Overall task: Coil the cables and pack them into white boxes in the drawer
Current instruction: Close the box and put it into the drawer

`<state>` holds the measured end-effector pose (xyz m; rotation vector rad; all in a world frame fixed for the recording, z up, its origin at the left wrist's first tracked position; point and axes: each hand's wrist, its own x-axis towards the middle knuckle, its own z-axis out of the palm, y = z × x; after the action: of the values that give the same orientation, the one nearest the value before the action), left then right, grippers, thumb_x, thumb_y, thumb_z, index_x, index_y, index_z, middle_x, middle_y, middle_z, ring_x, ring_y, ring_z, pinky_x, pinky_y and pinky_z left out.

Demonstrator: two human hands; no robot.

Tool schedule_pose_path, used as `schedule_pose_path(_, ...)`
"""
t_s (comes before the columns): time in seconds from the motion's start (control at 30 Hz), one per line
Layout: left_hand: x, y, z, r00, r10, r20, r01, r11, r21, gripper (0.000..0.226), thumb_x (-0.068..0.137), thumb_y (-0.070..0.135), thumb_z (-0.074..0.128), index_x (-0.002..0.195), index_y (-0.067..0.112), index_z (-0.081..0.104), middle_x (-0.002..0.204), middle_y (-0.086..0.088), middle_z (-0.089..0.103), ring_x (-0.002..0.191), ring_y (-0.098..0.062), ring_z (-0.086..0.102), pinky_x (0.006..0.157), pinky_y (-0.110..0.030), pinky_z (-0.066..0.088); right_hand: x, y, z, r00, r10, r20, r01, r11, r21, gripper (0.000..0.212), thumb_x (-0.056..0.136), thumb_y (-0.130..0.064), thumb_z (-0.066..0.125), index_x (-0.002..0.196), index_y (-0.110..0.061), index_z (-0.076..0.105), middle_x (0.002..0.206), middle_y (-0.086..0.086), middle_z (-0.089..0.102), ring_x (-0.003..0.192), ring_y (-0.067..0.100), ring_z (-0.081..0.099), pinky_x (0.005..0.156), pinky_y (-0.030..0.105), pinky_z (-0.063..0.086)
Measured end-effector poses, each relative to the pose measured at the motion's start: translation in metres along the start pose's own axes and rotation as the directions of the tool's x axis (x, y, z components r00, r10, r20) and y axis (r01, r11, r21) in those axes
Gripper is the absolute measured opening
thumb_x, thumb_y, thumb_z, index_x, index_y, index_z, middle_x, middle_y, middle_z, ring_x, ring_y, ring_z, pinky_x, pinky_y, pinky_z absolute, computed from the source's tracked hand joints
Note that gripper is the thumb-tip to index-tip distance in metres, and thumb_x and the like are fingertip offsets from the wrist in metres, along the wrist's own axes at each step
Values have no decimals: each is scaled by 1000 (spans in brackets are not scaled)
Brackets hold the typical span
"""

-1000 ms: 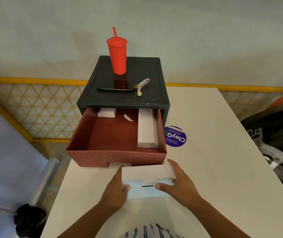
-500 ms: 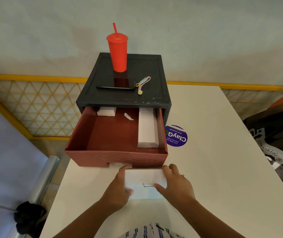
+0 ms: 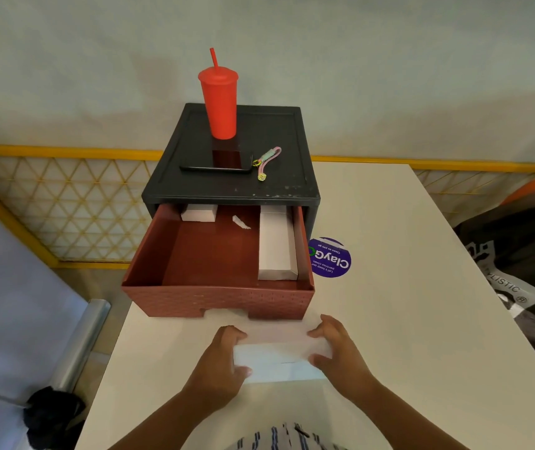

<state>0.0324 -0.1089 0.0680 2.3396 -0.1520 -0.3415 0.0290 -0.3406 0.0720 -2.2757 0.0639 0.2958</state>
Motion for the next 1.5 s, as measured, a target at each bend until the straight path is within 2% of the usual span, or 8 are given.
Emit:
schedule_pose_path(0.33,0,38,-14,952,194,239,-296,789,539,55,78,33,53,130,25,36,114,4,50,98,-16,48,81,-27,39,-14,-13,-20,994,-11,107,4,998,63,68,67,-5,76,112,-40,39,102,-15,50,95,6,51,70,8,46)
schedule_pose_path(0.63,1,102,-50,910,396,124,-397,748,532,43,85,46,57,118,25,40,118,6,54,102,-13,50,77,-21,35,-26,-69,-82,970,-201,137,159,951,265,50,67,-32,80,109,-39,55,115,-15,60,113,6,52,98,21,44)
schedule_pose_path(0.77,3,112,-71,707,703,75,-595,534,600,43,65,43,67,100,27,48,90,11,60,83,-6,46,66,-12,29,-34,-81,-102,972,-185,148,84,853,515,80,52,-80,61,113,-29,62,109,-8,68,106,8,61,89,22,48)
schedule_pose_path(0.9,8,128,-73,571,819,47,-653,419,631,44,65,29,65,104,24,46,100,7,63,92,-8,43,88,-26,32,-30,-85,-107,915,-70,398,-225,730,645,53,73,-51,68,121,-30,59,118,0,65,102,17,62,79,29,50)
schedule_pose_path(1.07,13,138,-75,463,886,-1,-614,321,721,38,74,24,54,110,15,43,116,-3,44,110,-20,44,105,-47,28,-21,-89,-113,804,-234,547,-404,460,791,88,39,-31,91,120,-18,61,112,12,65,94,26,65,72,35,54)
schedule_pose_path(1.27,9,139,-70,677,721,-149,-497,596,631,85,69,35,78,133,16,26,144,-11,22,138,-31,18,106,-55,31,-10,-103,-106,871,-184,455,-413,227,882,80,21,-10,92,98,-13,71,100,17,70,85,34,69,69,46,57)
schedule_pose_path(1.37,-4,133,-70,865,497,-71,-443,822,358,114,67,48,77,138,46,-12,151,16,-24,143,-12,-17,113,-40,21,-3,-114,-97,882,-140,450,-397,295,869,84,29,-8,88,109,-17,63,97,14,71,85,32,70,65,43,56)
schedule_pose_path(1.5,-16,117,-70,972,235,8,-231,961,-154,119,56,67,74,127,62,-22,141,34,-35,141,3,-7,115,-31,25,8,-133,-81,899,-118,422,-345,402,848,62,60,-9,74,117,-23,58,94,8,72,96,30,64,65,39,55)
